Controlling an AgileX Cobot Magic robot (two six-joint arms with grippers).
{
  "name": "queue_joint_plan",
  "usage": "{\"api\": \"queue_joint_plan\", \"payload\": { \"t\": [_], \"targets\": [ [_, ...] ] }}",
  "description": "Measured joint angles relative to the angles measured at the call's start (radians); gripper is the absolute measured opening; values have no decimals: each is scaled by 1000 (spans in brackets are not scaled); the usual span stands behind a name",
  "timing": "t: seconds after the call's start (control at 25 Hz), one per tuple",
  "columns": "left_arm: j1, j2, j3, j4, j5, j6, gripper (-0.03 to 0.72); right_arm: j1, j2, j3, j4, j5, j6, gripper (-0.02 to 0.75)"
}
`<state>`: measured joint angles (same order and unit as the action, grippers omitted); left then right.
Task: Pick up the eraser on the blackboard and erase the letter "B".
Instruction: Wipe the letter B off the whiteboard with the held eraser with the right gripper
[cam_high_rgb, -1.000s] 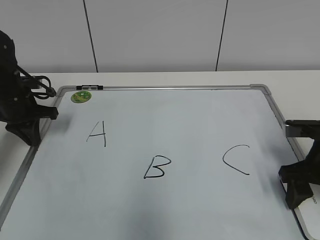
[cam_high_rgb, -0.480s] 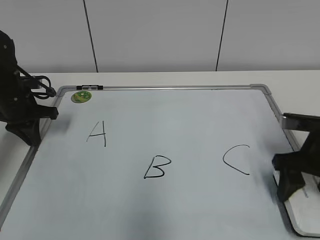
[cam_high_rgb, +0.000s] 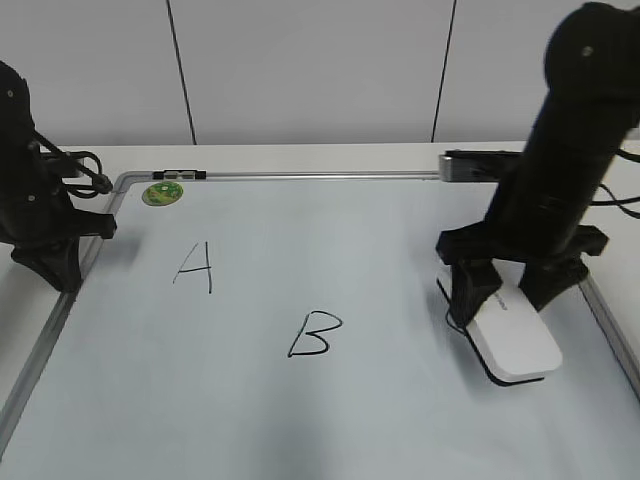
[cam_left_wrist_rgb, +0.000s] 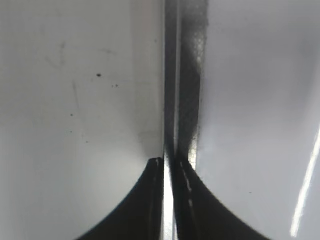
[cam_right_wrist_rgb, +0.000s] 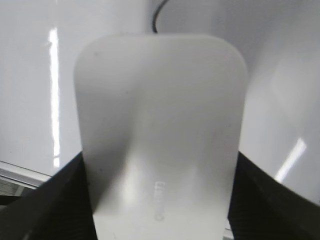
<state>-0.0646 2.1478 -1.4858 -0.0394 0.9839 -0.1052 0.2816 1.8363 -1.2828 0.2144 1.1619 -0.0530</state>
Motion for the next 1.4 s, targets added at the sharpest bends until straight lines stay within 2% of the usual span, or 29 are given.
{"api": "queue_joint_plan", "payload": {
  "t": [0.32, 0.68, 0.88, 1.4],
  "targets": [
    [0, 0, -2, 0, 0, 0, 25, 150, 191, -282, -74, 40, 46, 526],
    [0, 0, -2, 0, 0, 0, 25, 232, 376, -475, -121, 50, 84, 526],
    [0, 0, -2, 0, 0, 0, 25, 267, 447, -538, -155, 58, 106, 526],
    [0, 0, -2, -10, -1, 0, 25, 310, 476, -571, -214, 89, 129, 526]
  ]
}}
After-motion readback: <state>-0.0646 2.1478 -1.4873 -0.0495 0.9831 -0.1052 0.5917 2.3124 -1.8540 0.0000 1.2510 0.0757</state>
